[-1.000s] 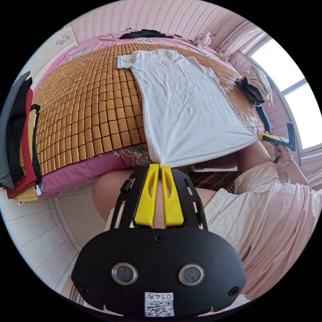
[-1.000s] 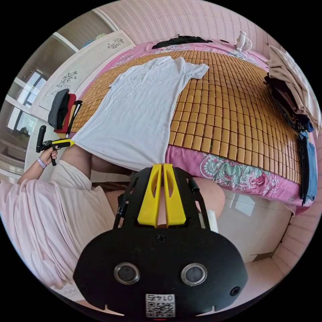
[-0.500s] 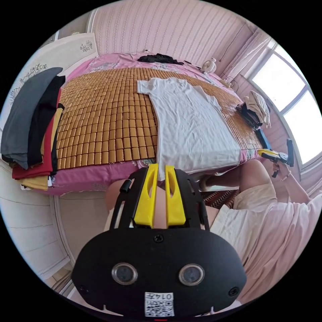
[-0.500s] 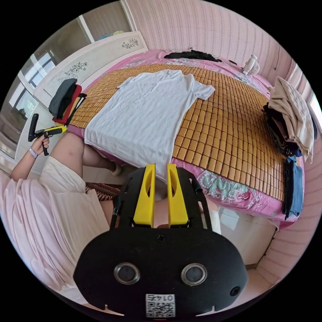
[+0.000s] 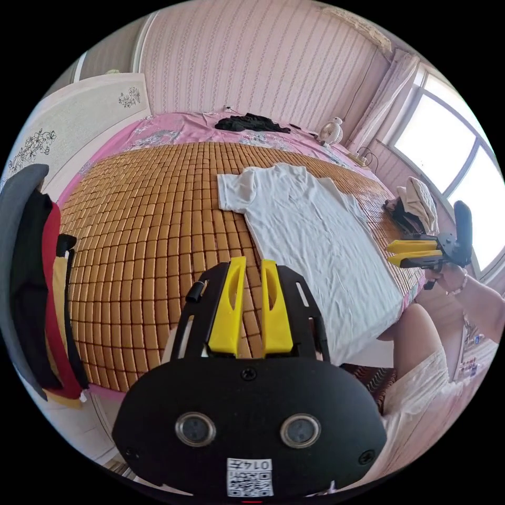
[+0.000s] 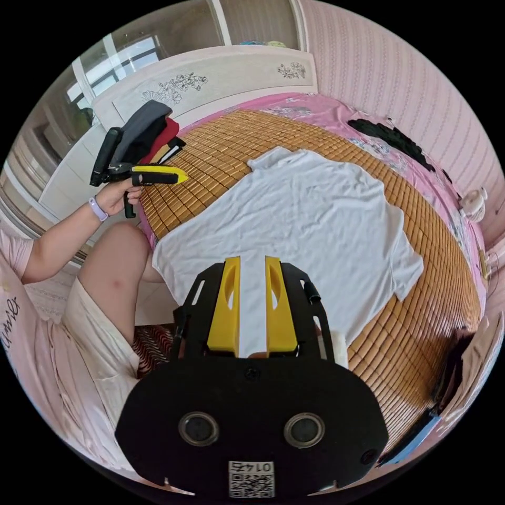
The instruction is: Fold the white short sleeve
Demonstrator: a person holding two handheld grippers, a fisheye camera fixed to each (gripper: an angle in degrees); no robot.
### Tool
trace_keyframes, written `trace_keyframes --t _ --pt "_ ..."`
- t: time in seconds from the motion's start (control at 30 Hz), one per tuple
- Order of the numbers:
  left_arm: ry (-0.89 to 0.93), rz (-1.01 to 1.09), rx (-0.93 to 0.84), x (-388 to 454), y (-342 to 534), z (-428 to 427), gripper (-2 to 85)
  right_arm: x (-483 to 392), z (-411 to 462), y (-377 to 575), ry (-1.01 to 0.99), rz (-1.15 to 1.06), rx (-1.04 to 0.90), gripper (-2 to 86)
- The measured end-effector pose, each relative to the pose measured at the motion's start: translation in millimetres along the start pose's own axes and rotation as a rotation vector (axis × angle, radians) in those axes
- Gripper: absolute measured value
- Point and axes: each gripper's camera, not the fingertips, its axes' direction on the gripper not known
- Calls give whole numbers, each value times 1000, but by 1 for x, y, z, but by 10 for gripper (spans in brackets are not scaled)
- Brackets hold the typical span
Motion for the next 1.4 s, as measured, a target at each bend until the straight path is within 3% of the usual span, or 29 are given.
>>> trace_keyframes --t 0.23,0.4,0.57,0.67,0.87,1.03,1.17,1.27,1.4 --pt "24 -58 5 -27 -74 72 56 24 95 -174 -3 -25 14 79" --pt "-20 -74 -25 -31 -107 114 55 27 168 -249 69 -10 -16 81" --pt "17 -49 -100 -24 -130 147 51 34 226 -270 121 42 -106 77" --pt "50 -20 -114 -20 -141 152 31 39 229 -270 98 55 -73 31" --pt "6 2 -80 -5 -148 135 0 37 219 -275 -171 -84 21 10" --pt "26 0 -155 6 -157 150 21 39 222 -251 -101 -87 -14 35" --pt "-24 8 -183 21 -170 141 62 75 157 -197 -178 34 192 64" --pt "-56 48 -152 37 -169 122 65 109 103 -111 -152 101 261 71" --pt "3 101 -112 67 -173 107 58 156 50 45 117 320 203 72"
